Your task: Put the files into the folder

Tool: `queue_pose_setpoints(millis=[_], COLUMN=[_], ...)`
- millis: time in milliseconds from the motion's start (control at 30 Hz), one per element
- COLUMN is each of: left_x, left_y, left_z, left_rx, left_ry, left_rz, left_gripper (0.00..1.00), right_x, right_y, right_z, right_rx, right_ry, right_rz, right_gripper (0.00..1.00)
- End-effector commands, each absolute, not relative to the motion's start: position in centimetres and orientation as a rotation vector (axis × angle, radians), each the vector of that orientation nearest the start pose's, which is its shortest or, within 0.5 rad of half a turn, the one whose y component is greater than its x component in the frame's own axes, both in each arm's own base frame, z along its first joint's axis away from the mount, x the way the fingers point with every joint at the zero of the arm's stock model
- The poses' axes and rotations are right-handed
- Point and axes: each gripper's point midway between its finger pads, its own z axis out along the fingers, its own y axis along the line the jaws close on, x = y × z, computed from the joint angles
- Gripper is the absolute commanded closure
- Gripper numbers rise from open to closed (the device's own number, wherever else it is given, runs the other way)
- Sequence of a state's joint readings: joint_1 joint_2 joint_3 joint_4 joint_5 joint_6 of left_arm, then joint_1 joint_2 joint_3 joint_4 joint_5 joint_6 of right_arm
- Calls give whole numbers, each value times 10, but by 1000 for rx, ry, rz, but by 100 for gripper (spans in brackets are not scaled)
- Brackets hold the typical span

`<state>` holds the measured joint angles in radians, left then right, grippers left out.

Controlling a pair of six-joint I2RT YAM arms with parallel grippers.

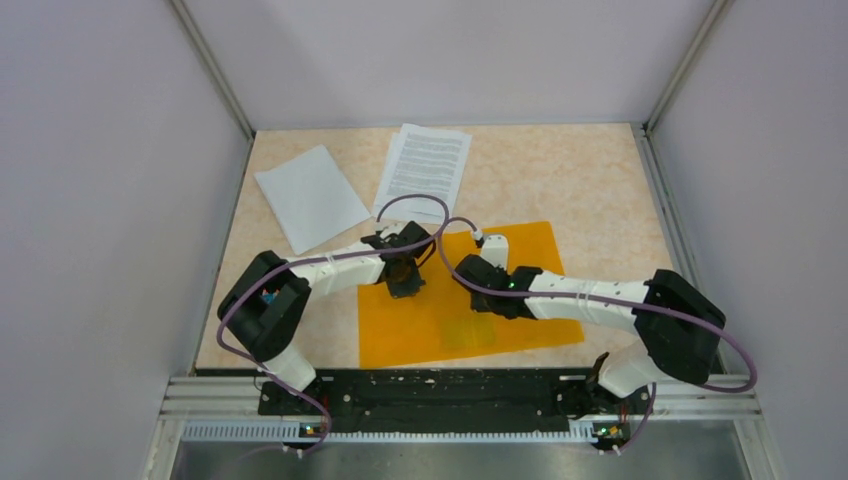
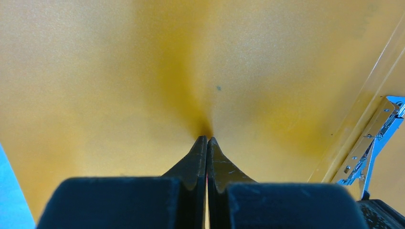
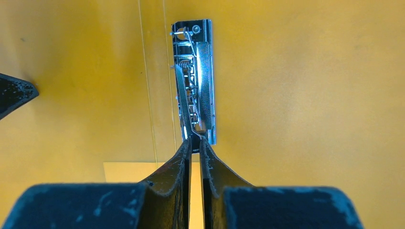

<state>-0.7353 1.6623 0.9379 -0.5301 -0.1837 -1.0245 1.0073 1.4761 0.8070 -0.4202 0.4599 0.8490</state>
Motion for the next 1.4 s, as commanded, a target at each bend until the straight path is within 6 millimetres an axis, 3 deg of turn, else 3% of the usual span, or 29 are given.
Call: queue_pose_setpoints(millis=[0,100,300,500,667,833,967,1200,1367], left_x=[200,204,212,216,219,227,231,232,232], left_y=[-175,-189,-211,-223,-229,-238,-242,-242,-242], left_z=[-34,-28,-16,-8,1,13,22,27,27], left_rx=[-378,-326,-234,-212,-237,-228,-221,-217,-214], left_ry=[2920,2927,2926,2917,2898,2877,2862,2857,2858], left_rz=[108,37,-45,-91,-141,-188,-208,-210,-212], left_gripper=[100,100,100,100,100,100,100,100,100], right_x=[204,215,238,242,227,204,195,205,224], right_y=[208,225,249,237,228,249,265,283,285], right_z=[48,69,109,127,125,116,113,107,99], right_rx=[-119,-137,-153,-71,-58,-160,-160,-133,-66], right_ry=[2512,2463,2374,2350,2331,2341,2306,2290,2297], right_rz=[-19,55,175,329,523,736,899,963,926], right_gripper=[91,86,66,60,70,89,93,96,97])
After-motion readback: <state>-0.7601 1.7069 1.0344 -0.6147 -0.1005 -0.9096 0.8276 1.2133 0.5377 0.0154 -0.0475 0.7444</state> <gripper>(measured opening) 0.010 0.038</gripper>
